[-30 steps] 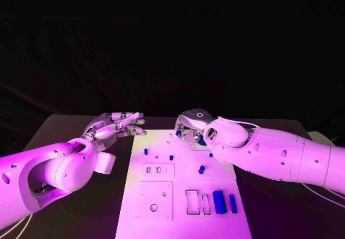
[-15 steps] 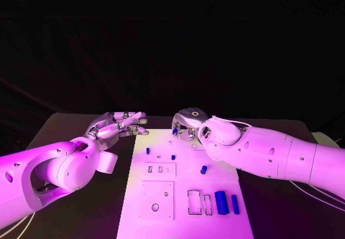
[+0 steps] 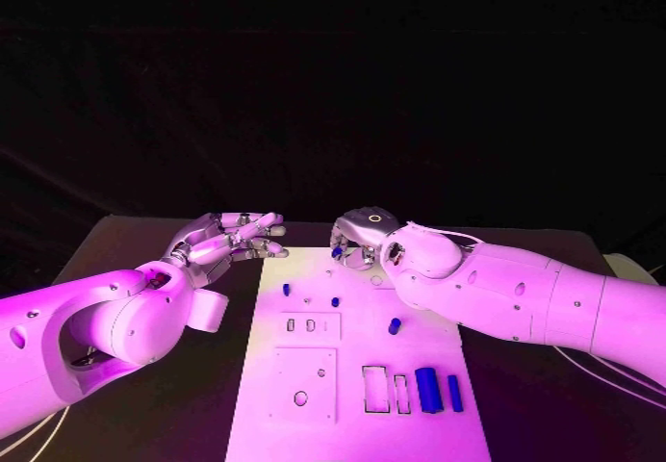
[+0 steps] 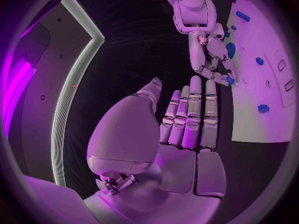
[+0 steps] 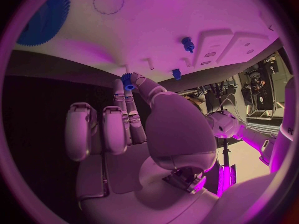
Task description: Assemble the parts on the task board
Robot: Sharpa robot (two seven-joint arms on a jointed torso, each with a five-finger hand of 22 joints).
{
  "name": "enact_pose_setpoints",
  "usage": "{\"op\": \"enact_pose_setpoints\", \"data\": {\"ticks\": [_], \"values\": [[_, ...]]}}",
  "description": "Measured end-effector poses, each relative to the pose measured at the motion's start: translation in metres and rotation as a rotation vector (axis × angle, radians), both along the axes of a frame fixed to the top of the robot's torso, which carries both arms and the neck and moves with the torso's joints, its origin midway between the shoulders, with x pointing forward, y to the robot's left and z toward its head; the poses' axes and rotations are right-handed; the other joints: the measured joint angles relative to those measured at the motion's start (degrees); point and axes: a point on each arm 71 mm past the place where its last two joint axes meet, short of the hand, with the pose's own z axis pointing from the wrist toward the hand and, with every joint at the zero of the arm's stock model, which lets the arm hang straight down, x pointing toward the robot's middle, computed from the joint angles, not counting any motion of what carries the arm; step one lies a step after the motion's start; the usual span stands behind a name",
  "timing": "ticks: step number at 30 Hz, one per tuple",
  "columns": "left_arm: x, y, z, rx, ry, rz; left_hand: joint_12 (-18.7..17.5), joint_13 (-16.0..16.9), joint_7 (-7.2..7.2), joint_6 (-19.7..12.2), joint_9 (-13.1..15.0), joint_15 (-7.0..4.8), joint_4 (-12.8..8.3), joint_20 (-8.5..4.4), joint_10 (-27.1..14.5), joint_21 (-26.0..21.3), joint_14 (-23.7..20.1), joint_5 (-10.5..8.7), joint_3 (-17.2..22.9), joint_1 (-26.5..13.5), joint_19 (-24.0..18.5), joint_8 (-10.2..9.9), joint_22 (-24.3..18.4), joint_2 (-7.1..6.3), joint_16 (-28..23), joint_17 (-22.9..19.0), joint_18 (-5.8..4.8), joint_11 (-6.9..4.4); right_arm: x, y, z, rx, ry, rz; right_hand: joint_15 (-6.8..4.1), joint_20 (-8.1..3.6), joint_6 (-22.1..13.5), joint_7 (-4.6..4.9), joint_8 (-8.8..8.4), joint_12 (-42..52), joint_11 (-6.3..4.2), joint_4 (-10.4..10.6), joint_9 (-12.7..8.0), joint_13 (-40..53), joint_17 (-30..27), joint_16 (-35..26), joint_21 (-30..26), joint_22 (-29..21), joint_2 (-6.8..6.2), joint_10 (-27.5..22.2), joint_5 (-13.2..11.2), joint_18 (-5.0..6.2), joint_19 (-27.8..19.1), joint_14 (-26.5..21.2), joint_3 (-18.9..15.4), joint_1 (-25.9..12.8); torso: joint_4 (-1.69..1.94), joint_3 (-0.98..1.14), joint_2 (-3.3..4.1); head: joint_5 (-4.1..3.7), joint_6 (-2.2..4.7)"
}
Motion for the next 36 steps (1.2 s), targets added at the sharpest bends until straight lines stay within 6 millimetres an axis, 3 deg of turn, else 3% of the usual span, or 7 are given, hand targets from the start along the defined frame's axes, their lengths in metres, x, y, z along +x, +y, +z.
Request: {"op": "enact_pose_setpoints", "data": {"ticks": [36], "values": [[0.0018, 0.0020, 0.0064, 0.001, -0.014, 0.004, -0.2, 0.0, 0.20, -0.2, 0.0, 0.20, 0.0, 0.21, 0.0, 0.0, -0.2, 0.00, 0.0, 0.0, -0.2, -0.2, 0.0, 0.00, 0.2, 0.0, 0.00, 0.00, 0.0026, 0.0074, -0.0045, -0.007, 0.014, 0.003, 0.00, 0.34, -1.1, 0.30, -0.47, -1.1, 0.59, 0.6, 1.1, -0.4, -1.7, -0.7, 0.0, -0.7, -1.01, -1.1, 0.0, 0.01, -0.3, 0.0, 0.6, -0.7, 0.17, -0.01, 0.16, 0.16, -0.25]]}}
